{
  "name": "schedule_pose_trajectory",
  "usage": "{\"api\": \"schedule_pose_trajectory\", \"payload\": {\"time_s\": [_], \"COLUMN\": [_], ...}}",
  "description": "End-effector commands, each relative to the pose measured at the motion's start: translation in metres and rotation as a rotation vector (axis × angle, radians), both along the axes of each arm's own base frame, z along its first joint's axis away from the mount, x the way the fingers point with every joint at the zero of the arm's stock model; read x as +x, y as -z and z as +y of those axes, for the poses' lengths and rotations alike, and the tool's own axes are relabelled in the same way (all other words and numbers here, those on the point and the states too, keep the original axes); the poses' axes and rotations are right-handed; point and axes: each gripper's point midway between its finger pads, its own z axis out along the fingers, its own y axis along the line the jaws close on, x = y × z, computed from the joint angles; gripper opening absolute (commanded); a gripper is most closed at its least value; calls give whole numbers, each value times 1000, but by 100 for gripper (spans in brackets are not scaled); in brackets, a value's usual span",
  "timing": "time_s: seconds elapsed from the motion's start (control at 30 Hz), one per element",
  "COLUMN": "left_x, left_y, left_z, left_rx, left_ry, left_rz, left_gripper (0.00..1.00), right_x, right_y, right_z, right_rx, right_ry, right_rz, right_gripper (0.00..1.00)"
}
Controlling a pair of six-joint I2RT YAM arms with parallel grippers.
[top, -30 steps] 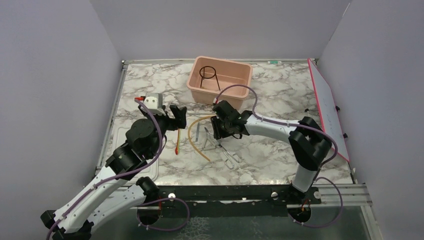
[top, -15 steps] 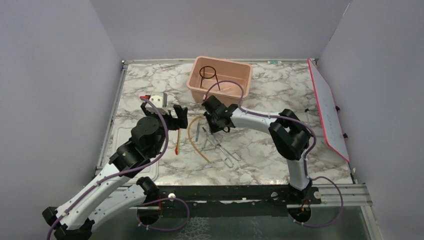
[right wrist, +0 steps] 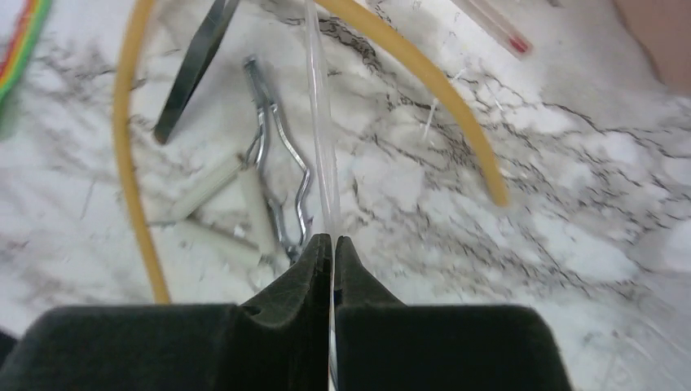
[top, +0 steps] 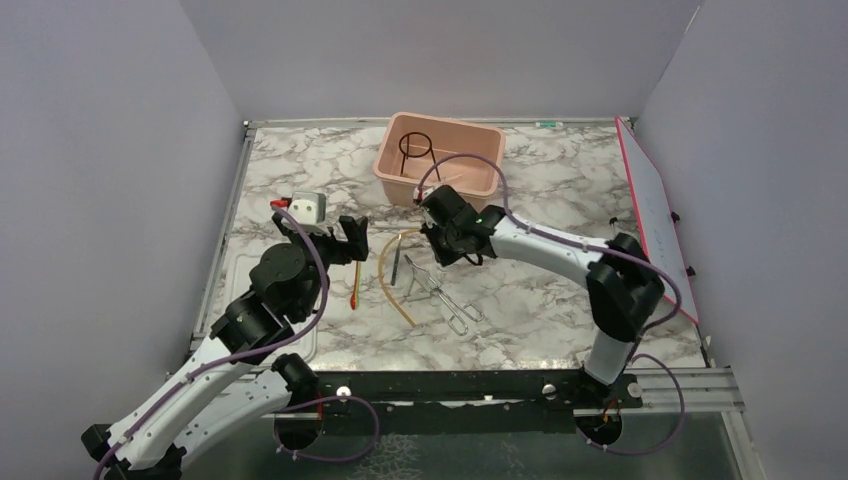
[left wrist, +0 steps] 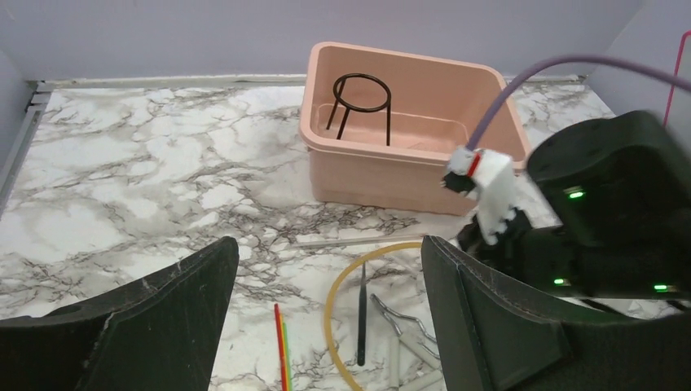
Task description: Organize the chemistry lab equipment
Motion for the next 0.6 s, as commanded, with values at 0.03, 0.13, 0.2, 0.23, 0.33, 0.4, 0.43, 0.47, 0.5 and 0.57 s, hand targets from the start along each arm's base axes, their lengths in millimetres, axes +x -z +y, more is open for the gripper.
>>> {"api": "schedule_pose_trajectory", "payload": {"time_s": [0.03, 0.13, 0.2, 0.23, 0.33, 0.4, 0.43, 0.47, 0.5, 0.57], "left_x": [-1, -1, -1, -1, -1, -1, -1, -1, -1, 0], "left_y": [-9, -12, -13, -12, -10, -9, -8, -8, -8, -7], "left_z": [14, 15, 14, 14, 14, 14, 14, 14, 14, 13], "left_rx": [-18, -32, -33, -32, -28, -29, -29, -28, -28, -29], "left_ry": [-55, -57, -55, -55, -56, -56, -56, -56, -56, -56], "left_rz": [-54, -68, -72, -72, -63, -61, -60, -60, -60, -59], "left_gripper": [85, 85, 85, 85, 85, 85, 85, 85, 85, 85], "right_x": [-20, -18, -12, -8, 6, 14, 19, 24, 30, 37], "right_y": [-77, -110, -135, -147, -172, -181, -184, -188, -189, -194], "right_z": [-18, -25, -25, -25, -23, -23, -24, -24, -26, -24], "right_rx": [56, 72, 87, 94, 93, 78, 67, 59, 51, 49], "right_ry": [-128, -137, -154, -155, -176, -177, -175, -165, -155, -167], "right_rz": [-98, -169, -232, -263, -337, -369, -378, -399, -412, -419], "right_gripper": [5, 5, 6, 6, 7, 7, 7, 7, 7, 7]}}
